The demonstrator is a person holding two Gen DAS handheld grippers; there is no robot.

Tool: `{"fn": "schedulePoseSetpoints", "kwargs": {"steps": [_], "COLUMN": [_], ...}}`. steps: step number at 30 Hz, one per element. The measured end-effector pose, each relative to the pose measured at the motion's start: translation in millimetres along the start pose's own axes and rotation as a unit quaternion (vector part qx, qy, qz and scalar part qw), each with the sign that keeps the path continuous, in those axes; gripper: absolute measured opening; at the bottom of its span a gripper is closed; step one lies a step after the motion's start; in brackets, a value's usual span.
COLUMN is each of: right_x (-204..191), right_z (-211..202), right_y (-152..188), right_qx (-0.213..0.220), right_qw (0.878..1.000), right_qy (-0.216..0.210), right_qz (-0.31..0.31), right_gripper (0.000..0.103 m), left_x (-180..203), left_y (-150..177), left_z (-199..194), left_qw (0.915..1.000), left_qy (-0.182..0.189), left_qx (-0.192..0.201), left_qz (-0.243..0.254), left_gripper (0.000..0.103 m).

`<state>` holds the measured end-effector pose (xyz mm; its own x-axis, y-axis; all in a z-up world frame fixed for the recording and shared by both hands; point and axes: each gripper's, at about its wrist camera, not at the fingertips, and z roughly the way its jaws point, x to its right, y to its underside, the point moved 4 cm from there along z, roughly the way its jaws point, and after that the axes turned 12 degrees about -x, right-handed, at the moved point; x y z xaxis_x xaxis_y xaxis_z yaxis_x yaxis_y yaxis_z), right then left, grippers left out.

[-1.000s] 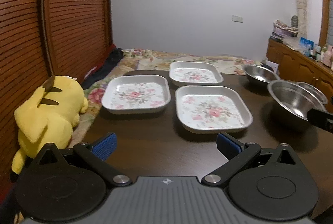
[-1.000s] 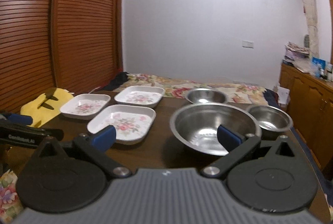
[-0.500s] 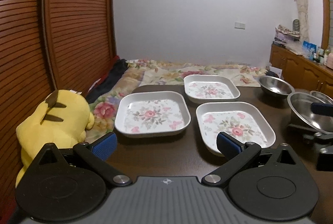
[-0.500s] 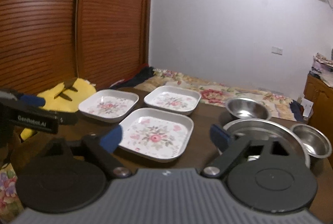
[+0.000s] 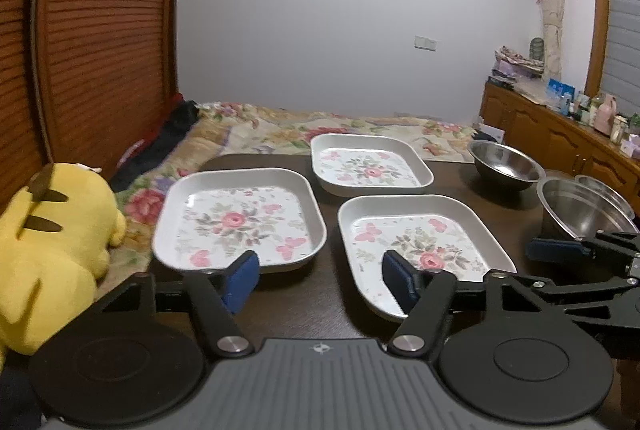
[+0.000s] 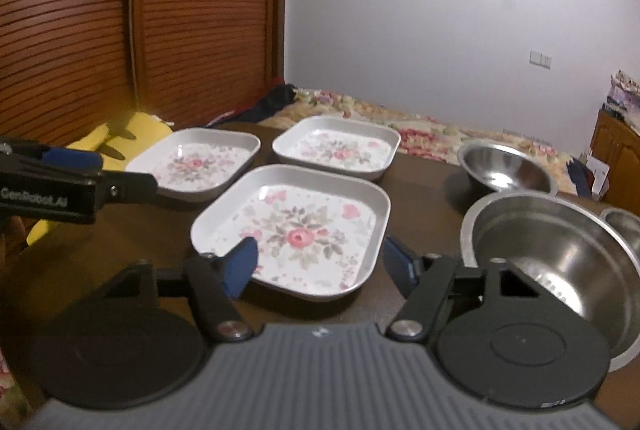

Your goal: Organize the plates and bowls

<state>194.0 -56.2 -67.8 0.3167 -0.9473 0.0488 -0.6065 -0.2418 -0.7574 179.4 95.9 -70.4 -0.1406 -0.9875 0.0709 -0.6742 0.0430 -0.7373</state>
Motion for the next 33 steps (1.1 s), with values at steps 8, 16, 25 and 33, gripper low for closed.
{"fn": "schedulePoseSetpoints", "kwargs": {"steps": [8, 16, 25, 33], "right_x": [2, 6, 12, 18], "right_z": [14, 27, 39, 48], "right_y": [-1, -1, -3, 0], "right_qx": [-0.013, -0.023, -0.037, -0.044], "right_qw": [1.0, 0.999, 0.998, 0.997], "right_qy": [0.011, 0.018, 0.019, 0.024], "right_qz": [0.014, 0.021, 0.042, 0.054], "right_gripper": [0.056, 0.054, 0.05, 0.037], "left_x": [6, 12, 12, 11], "left_y": [-5, -4, -2, -2], "left_z": [31, 47, 59, 62], "left_qw": [0.9988, 0.9975, 0.9968, 0.997], "left_qy": [0.043, 0.059, 0.06, 0.058], "left_qx": [-0.02, -0.037, -0.053, -0.052], "left_qz": [0.007, 0.008, 0.003, 0.001], "left_gripper": [0.05, 0.036, 0.018, 0.015]}}
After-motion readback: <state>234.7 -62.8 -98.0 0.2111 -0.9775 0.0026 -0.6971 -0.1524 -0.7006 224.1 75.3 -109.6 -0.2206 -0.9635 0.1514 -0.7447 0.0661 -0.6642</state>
